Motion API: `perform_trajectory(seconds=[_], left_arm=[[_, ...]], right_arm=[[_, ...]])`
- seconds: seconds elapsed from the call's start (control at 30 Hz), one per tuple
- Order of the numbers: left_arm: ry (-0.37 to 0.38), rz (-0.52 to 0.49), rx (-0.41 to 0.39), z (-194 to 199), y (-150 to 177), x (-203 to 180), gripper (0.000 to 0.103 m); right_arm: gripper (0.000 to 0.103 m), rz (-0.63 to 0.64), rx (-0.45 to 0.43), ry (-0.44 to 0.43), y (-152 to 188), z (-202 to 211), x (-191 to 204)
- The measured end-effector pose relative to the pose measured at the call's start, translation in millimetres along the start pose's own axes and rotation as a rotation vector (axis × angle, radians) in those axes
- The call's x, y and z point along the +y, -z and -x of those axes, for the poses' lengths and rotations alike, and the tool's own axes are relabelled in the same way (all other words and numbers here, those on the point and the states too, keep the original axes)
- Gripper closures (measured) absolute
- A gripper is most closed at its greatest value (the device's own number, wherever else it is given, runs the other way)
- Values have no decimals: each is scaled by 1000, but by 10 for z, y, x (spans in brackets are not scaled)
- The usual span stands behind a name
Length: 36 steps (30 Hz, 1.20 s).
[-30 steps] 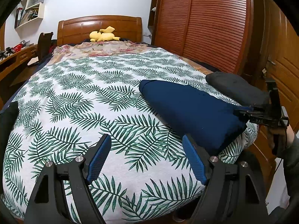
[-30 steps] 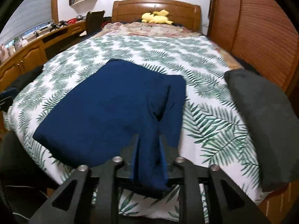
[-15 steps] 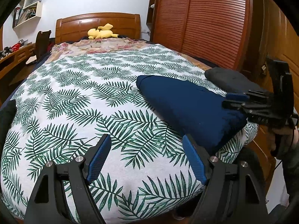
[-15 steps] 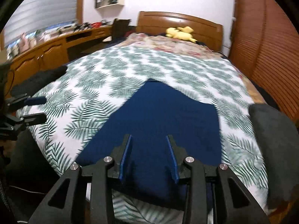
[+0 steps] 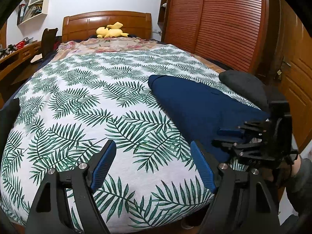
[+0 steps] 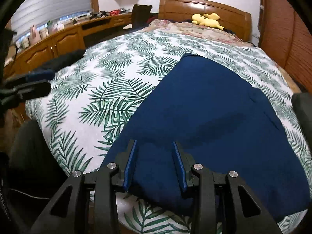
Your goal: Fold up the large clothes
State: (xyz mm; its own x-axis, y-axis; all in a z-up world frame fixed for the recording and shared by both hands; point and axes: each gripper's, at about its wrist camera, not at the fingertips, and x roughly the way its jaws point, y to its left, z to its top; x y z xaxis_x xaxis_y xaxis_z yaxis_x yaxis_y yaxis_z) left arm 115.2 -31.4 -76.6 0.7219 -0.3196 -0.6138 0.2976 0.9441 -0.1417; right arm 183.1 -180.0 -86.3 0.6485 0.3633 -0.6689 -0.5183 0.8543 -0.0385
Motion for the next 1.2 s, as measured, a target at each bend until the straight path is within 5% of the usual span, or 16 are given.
perform_trajectory(seconds=[0.2,0.43,0.83,1.2], left_arm=[[6,6,5,-9,13,5,24],[14,8,8,-39,23,-9,24],[35,-22,30,-238,-35,-78,24],[56,-124,55,-753,-470,-137,24]], right_arm=[[65,-3,-45,63,-28,385,-121],[65,-120,-63,202,173,770,-697],[62,-214,-10,200,272,645,-930],[41,-310,-8,199,539,1011,-1015]])
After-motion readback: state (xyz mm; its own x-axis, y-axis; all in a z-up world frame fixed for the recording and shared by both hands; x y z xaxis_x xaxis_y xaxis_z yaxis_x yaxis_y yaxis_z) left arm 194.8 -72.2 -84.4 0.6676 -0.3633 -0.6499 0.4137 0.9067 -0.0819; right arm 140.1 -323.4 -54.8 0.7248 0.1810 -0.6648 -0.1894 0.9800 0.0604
